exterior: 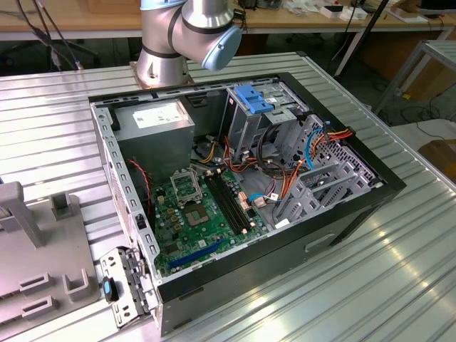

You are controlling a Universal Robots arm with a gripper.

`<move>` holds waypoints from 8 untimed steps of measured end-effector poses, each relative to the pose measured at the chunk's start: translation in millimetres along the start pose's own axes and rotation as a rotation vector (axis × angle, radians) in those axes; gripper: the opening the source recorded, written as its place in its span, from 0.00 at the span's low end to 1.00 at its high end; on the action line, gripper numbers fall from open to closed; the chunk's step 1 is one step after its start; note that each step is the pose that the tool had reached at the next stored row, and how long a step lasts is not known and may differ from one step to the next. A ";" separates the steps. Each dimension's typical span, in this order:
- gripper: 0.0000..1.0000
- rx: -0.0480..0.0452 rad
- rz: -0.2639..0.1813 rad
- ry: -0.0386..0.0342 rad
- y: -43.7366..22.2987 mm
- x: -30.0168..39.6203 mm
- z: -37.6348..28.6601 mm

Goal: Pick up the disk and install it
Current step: 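Pick up the disk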

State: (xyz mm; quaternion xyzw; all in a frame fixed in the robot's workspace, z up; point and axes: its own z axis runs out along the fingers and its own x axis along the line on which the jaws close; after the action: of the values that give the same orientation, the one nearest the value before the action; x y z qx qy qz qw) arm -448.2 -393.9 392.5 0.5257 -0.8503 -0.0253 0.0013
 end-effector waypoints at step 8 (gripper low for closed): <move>0.11 -0.0029 -0.122 0.0054 0.0 0.0 0.0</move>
State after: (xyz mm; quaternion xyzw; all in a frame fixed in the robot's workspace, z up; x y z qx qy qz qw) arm -448.2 -393.9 392.5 0.5766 -0.8166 -0.0251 0.0029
